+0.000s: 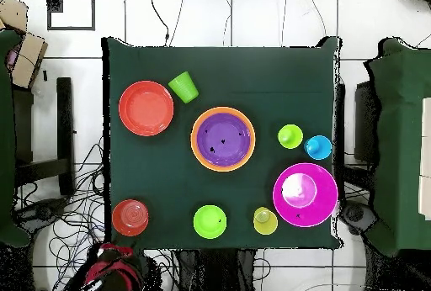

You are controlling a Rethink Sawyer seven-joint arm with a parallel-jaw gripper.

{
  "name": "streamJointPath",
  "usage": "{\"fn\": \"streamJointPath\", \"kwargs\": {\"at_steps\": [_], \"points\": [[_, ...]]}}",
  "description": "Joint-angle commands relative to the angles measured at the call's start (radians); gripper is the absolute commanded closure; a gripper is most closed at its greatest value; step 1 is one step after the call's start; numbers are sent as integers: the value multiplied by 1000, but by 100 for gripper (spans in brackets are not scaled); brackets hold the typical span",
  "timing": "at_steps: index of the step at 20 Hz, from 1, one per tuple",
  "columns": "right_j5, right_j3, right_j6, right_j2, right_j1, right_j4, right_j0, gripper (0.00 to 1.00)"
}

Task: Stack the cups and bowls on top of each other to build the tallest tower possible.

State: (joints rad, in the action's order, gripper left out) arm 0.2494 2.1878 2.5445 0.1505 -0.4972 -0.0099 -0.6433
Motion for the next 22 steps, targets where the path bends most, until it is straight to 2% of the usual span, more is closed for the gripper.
{"fn": "streamJointPath", "kwargs": {"at_steps": [1,5,8,12,14,19,22], "points": [[126,31,219,-23,108,117,-122,0],[183,98,250,-46,83,130,-150,0],[202,134,255,-64,63,112,-123,0],[258,127,249,-76,102,80,-55,0],[238,142,233,-85,65,61,-9,0],[63,173,169,-132,-126,51,121,0],[11,145,139,-141,-147,73,165,0]]}}
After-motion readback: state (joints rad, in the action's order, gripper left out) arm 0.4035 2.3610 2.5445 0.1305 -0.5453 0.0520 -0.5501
